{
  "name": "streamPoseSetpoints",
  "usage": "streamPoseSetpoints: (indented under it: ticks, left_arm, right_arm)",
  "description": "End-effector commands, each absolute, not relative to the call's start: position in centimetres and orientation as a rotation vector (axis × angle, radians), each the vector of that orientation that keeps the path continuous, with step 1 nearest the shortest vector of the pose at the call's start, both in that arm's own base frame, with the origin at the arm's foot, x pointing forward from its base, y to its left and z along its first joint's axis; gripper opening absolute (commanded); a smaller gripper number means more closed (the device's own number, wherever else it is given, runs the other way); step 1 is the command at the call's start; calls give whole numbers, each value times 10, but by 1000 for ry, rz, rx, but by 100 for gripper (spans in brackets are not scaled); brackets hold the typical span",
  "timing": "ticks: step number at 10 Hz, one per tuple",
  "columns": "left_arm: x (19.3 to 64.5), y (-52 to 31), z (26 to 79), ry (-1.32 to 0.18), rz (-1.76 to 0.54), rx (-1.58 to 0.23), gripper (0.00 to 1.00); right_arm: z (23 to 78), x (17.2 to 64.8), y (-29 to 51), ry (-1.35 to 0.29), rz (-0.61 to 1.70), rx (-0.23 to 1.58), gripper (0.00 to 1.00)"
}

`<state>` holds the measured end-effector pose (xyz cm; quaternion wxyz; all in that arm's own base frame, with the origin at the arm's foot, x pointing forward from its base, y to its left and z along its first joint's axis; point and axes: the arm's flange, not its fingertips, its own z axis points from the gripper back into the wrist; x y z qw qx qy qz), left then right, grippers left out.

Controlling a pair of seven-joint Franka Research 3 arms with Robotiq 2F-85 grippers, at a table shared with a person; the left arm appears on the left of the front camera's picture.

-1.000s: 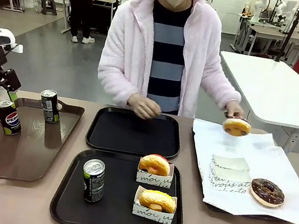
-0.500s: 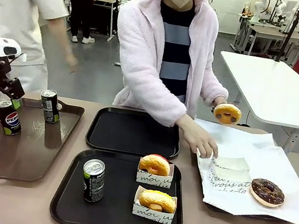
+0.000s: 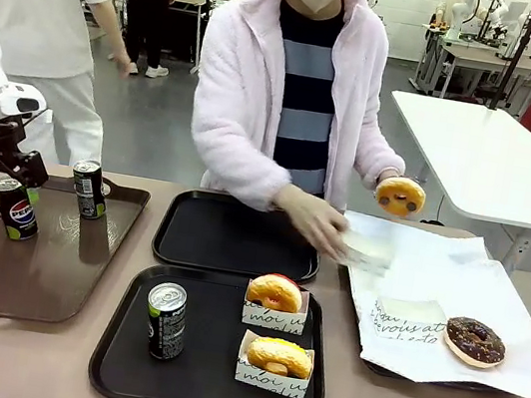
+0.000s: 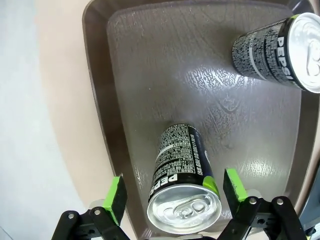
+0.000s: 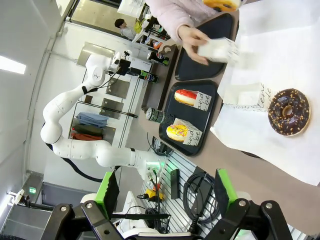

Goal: Set up donuts and drinks on trays.
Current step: Pick up one Pepsi coke from the Handle tray and place it on the Flat Tray without a Pepsi coke.

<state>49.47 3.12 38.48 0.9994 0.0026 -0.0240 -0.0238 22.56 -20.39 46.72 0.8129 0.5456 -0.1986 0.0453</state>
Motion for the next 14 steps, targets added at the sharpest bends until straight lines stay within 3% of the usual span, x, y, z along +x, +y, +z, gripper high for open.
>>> streamPoseSetpoints:
  ticks: [1,4,5,6,7,8,9,10,11,14]
  left_arm:
    - [493,28,378,-40,-2,28,100]
    - [493,28,372,-40,-2,32,100]
    - [493,29,374,-46,-9,25,43]
    - [494,28,376,-49,2,26,43]
    - [494,28,376,-50,0,29,0]
    - [495,28,376,-50,-1,28,38]
    - [495,27,377,-55,-3,21,0]
    - [495,27,378,-55,-6,11,0]
    - [493,26,382,-52,-15,2,7]
    - [480,12,424,-47,12,-39,0]
  right_arm:
    - [469,228,-205,-449,109,1189,100]
    - [469,228,-205,-449,109,1189,100]
    - [469,228,-205,-449,109,1189,100]
    - [469,228,-205,-449,109,1189,100]
    - [469,228,-205,-449,109,1189,100]
    - [469,228,-205,-449,109,1189,100]
    - [469,228,-205,-449,109,1189,100]
    - [469,228,-205,-449,109,1189,100]
    - [469,228,-205,-449,109,1189,100]
    - [469,228,-205,-449,109,1189,100]
